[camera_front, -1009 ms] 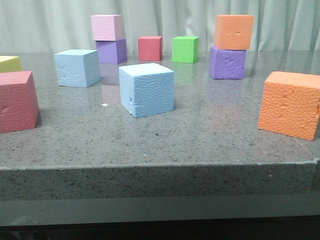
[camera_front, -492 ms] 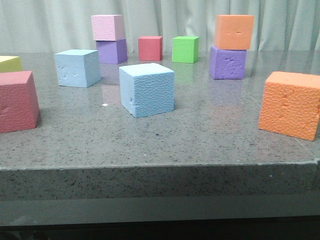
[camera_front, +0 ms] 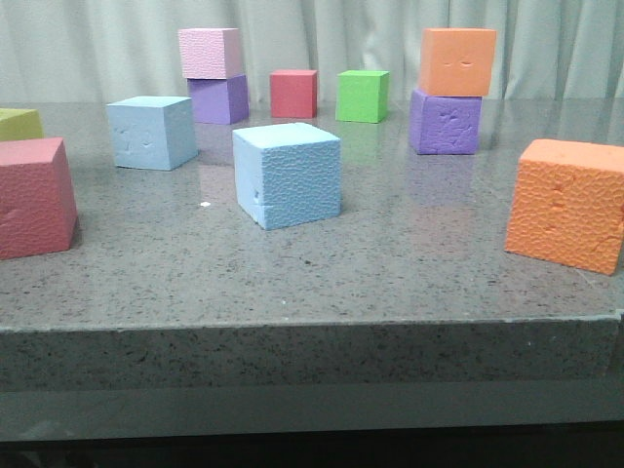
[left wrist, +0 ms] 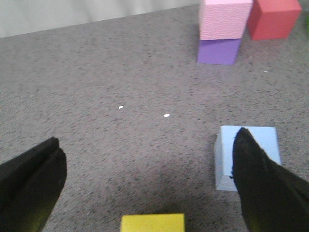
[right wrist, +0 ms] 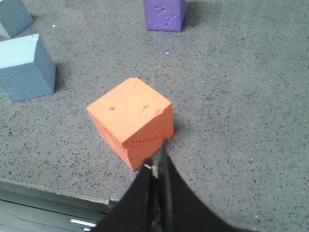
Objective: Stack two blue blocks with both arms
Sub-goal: 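Move the open left gripper over the farther light blue cube, then close the left gripper on the farther light blue cube and lift it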
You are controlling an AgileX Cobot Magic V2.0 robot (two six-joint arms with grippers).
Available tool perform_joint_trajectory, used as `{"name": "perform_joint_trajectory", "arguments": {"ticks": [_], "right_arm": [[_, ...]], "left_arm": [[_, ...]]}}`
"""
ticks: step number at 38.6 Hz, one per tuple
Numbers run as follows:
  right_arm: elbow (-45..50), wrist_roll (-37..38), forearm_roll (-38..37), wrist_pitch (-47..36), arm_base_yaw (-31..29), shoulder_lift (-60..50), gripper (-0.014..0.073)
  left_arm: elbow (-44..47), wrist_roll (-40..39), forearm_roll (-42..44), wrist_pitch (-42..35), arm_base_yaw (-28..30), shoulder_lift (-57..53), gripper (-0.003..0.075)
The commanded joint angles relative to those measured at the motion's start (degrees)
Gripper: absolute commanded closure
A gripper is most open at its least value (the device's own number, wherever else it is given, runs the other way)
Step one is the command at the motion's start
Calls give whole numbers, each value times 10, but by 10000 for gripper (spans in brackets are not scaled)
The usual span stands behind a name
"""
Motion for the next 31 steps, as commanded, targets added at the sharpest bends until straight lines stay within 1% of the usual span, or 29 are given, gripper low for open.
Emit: {"name": "perform_joint_trajectory", "arguments": {"ticks": [1,5,8,15,23,31], "right_arm": [[-15,-8,6,-44,-3,2,664],[-15,-8,6,-44,-3,2,664],[-15,-8,6,-43,-3,2,664],[-15,-8,6,-43,-3,2,664],[-15,-8,5,-43,-3,2,664],[-15,-8,4,-43,-3,2,664]], "left_arm": [[-83,4,-11,13,-26,39,48],[-172,12,-46,95,-42,123,48],[-240,53,-71,155,-55,169,48],[-315,64,-80,237,-71,240,48],[-323,64,-83,242,-78,276,48],[-323,64,-83,241,-79,286,48]]}}
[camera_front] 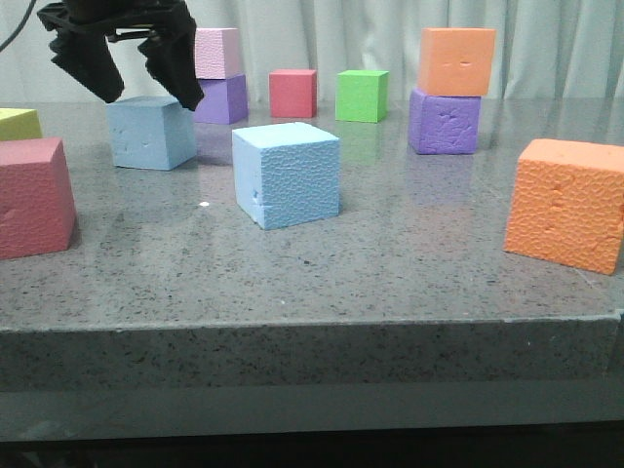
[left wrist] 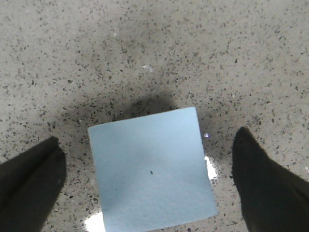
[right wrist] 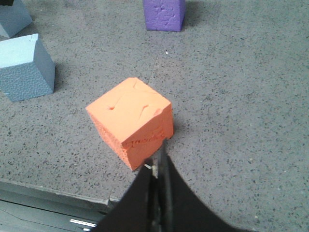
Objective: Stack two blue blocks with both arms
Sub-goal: 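Close the left gripper on the farther light blue cube and lift it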
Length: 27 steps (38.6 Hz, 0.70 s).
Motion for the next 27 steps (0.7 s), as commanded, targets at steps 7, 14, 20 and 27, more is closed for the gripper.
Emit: {"name": "perform_joint_trajectory", "arguments": {"ticks": [7,14,20,27], "right_arm": [[-15,-7,2,-43,-3,2,664],[-15,-7,1,-43,-3,2,664],[-15,-7,1,-43,-3,2,664],[-15,-7,1,-43,-3,2,664]], "left_arm": [[-21,0,-10,-12,-4,-16,48],[-21,0,-16,-3,-4,-12,48],[-21,0,-16,-3,-4,-12,134],[-22,0,-16,-3,-4,-13,271]]}}
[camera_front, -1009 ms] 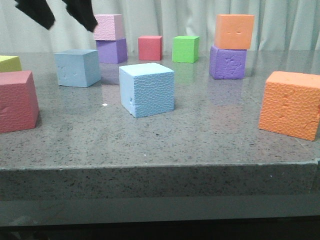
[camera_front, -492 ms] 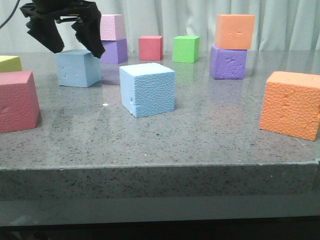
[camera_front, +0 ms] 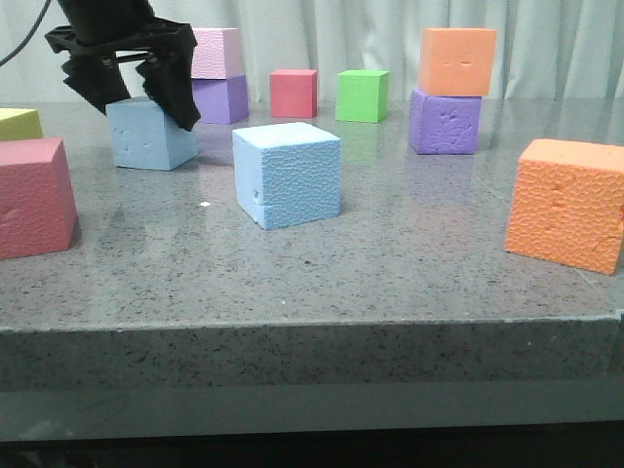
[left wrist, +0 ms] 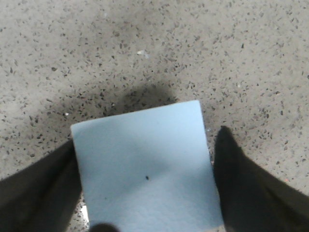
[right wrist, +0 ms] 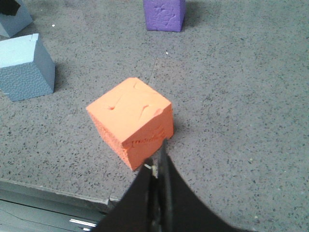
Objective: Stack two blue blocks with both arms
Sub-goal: 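Close the left gripper on the farther light blue cube and lift it, then carry the held cube over the placed light blue cube and lower it on top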
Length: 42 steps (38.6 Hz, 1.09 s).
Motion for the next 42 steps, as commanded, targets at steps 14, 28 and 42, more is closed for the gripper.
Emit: {"name": "perform_joint_trajectory", "arguments": {"ticks": [14,28,42], "right_arm": [[-15,-6,1,-43,-3,2,664],[-15,-6,1,-37,-3,2,664],[1,-6,1,-40,-3,2,664]], "left_arm": [[-114,-4,-12,78,-4,-36,279],[-127,-22,-19,78,-42,-107,279],[-45,-37,-19,78,-104,-209,279]]}}
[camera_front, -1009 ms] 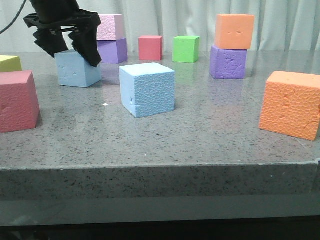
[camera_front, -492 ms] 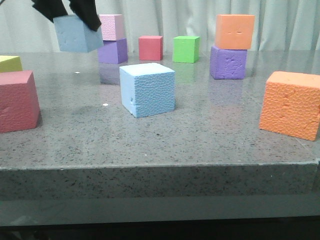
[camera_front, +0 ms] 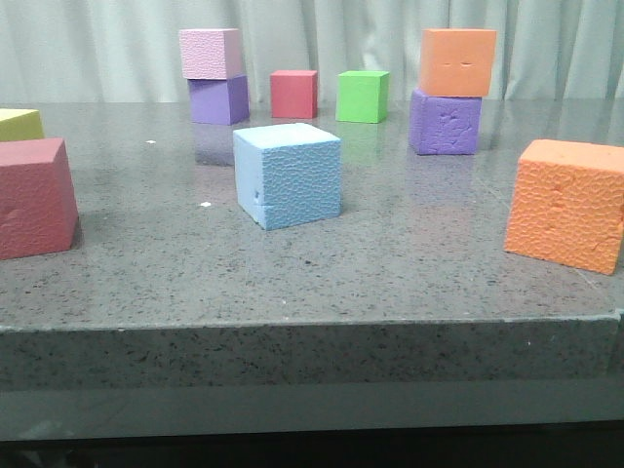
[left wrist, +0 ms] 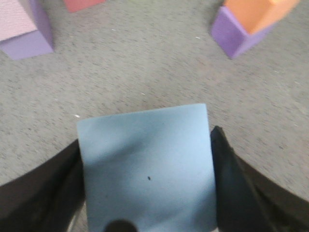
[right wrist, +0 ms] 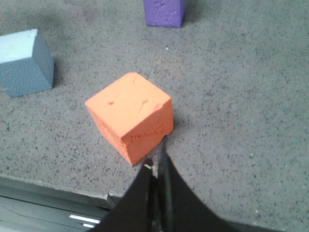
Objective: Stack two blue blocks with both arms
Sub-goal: 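Carry the held cube over the placed light blue cube and lower it on top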
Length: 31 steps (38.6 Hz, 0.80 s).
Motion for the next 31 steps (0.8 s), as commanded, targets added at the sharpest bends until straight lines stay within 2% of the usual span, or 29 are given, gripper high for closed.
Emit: {"name": "perform_joint_trajectory", "arguments": {"ticks": [1,6,18,31], "right_arm": [[-9,-6,1,-39,-3,2,664],[-8,-6,1,-39,-3,2,664],[-8,-6,1,-40,-3,2,664],[-8,-6,1,-40,-3,2,664]], "left_arm": [[36,-9,-9,8,-20,-63,279],[85,-9,-12,8,-49,-86,279],[123,-9,6,-33,-134,-61,279],[123,-19,33,-42,-148,-28,279]]}}
